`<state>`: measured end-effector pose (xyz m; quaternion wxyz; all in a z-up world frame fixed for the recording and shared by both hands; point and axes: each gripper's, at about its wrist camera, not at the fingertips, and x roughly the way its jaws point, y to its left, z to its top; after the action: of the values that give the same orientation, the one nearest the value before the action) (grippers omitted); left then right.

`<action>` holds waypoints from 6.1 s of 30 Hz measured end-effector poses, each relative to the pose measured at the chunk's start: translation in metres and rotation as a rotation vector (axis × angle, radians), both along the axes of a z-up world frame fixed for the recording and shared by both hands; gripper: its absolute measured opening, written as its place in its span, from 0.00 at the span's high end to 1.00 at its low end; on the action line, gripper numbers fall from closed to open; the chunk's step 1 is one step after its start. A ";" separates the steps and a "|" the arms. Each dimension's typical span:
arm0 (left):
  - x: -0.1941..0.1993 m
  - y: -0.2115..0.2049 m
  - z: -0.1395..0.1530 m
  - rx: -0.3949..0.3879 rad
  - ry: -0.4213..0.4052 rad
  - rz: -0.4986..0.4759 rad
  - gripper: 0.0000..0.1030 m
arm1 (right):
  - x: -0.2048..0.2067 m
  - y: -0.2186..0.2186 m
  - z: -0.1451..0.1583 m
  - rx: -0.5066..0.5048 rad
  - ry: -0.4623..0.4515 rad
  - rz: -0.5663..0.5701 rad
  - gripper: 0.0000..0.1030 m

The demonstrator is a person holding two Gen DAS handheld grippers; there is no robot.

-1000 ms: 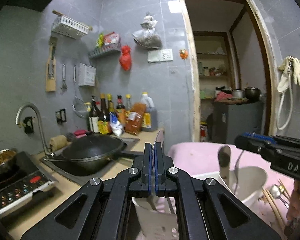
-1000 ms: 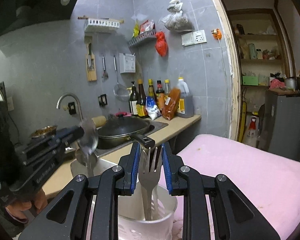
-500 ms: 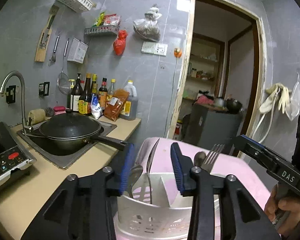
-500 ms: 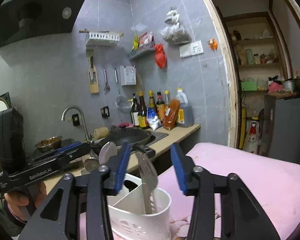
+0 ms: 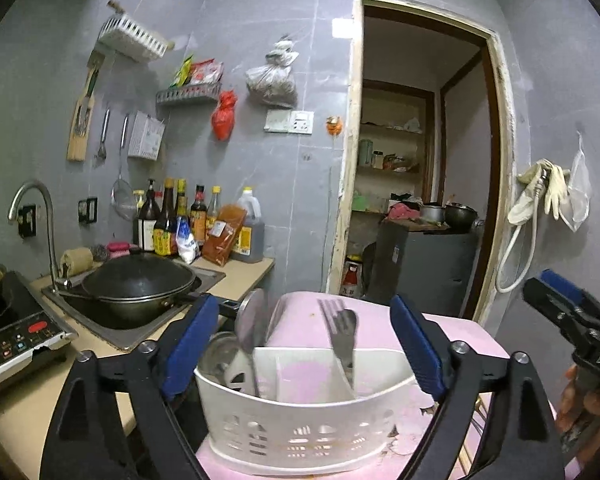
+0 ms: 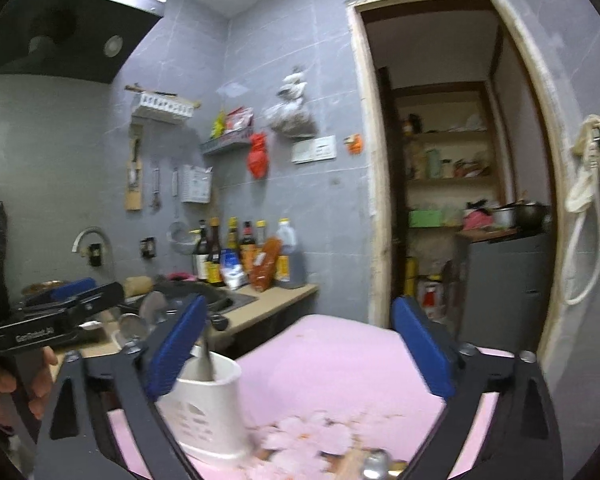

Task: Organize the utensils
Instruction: 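Move both open tools back to the wooden chopsticks on the cloth, then grasp a wooden chopstick with the left tool while the right tool grasps another chopstick, then lift both held chopsticks off the cloth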

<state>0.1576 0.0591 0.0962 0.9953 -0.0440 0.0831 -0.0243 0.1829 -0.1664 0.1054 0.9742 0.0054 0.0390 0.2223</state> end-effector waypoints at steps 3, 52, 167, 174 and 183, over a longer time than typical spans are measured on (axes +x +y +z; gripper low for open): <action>-0.003 -0.018 -0.005 0.024 0.001 -0.027 0.12 | -0.007 -0.019 -0.003 -0.007 -0.002 -0.049 0.00; 0.101 -0.154 -0.133 0.080 0.758 -0.450 0.76 | 0.073 -0.085 -0.128 -0.253 0.755 -0.043 0.54; 0.052 -0.102 -0.112 -0.095 0.712 -0.487 0.97 | 0.039 -0.074 -0.108 -0.166 0.667 0.009 0.97; 0.050 -0.111 -0.115 -0.065 0.729 -0.453 0.97 | 0.042 -0.065 -0.121 -0.210 0.731 0.034 0.95; 0.058 -0.098 -0.127 -0.126 0.811 -0.441 0.97 | 0.024 -0.054 -0.130 -0.256 0.797 0.158 0.78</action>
<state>0.2154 -0.0385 -0.0311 0.8489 -0.0915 0.4714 -0.2209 0.2069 -0.2206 -0.0244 0.8558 -0.0330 0.4400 0.2701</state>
